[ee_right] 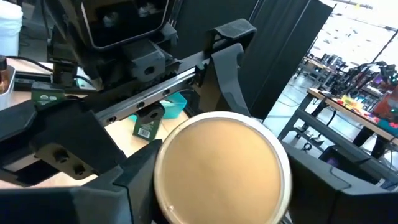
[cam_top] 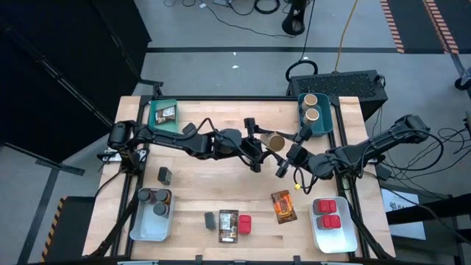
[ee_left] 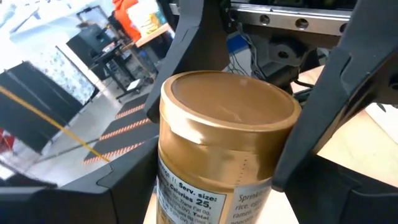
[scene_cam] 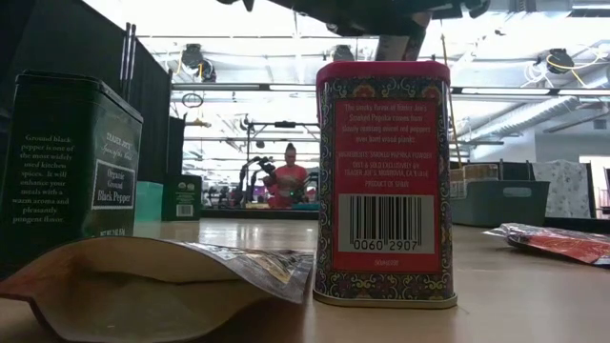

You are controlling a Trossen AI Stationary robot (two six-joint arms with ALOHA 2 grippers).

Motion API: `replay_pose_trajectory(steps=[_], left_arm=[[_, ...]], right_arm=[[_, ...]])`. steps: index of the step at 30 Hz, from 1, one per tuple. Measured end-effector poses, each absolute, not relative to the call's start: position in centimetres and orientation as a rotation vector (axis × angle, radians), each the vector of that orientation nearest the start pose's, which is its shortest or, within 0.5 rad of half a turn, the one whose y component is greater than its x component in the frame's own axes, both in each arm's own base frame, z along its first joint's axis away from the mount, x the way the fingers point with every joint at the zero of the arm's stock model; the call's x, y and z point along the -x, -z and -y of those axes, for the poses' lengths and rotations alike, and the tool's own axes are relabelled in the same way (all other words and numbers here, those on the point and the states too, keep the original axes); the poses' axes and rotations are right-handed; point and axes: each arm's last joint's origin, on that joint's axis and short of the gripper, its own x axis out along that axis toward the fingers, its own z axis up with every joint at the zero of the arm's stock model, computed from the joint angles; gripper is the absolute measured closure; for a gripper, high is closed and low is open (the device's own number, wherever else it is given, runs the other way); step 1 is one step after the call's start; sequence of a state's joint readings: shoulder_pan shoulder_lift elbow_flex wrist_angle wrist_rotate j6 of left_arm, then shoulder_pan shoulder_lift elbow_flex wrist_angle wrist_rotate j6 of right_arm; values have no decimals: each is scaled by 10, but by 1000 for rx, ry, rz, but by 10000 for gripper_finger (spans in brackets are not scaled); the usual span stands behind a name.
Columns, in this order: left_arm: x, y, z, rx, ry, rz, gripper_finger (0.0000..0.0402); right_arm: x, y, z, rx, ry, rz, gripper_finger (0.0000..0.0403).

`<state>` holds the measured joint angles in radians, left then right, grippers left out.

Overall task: Sort spices by type
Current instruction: Put the brown seasoning bottle into the dark green bin

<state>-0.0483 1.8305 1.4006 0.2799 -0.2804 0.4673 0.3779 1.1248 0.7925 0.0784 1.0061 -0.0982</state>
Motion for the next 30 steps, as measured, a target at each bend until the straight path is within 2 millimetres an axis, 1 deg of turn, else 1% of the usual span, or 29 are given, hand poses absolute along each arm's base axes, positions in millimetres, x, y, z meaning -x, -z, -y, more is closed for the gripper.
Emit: replay_pose_trajectory(steps=[6,10,12,18,21,24,30], left_arm=[[-430,-295,7,-428,-223,-228,97],[-429,-294,6,-428,-230,-259,96],[-427,-292,5,-431,-249,-279,96],[-427,-289,3,-416,-298,-308,96],[-426,-285,1,-411,-310,-348,95],[-425,-281,0,-409,-314,-386,95],[-423,-278,7,-433,-311,-422,95]], right_arm=[[-227,-301,-63,230,618,-209,157],[-223,-304,-60,223,628,-201,157],[-220,-307,-57,217,667,-194,157],[-212,-311,-46,171,707,-195,157],[-202,-312,-36,159,773,-214,157],[-187,-313,-22,114,831,-239,157],[-155,-308,8,-82,926,-294,157]])
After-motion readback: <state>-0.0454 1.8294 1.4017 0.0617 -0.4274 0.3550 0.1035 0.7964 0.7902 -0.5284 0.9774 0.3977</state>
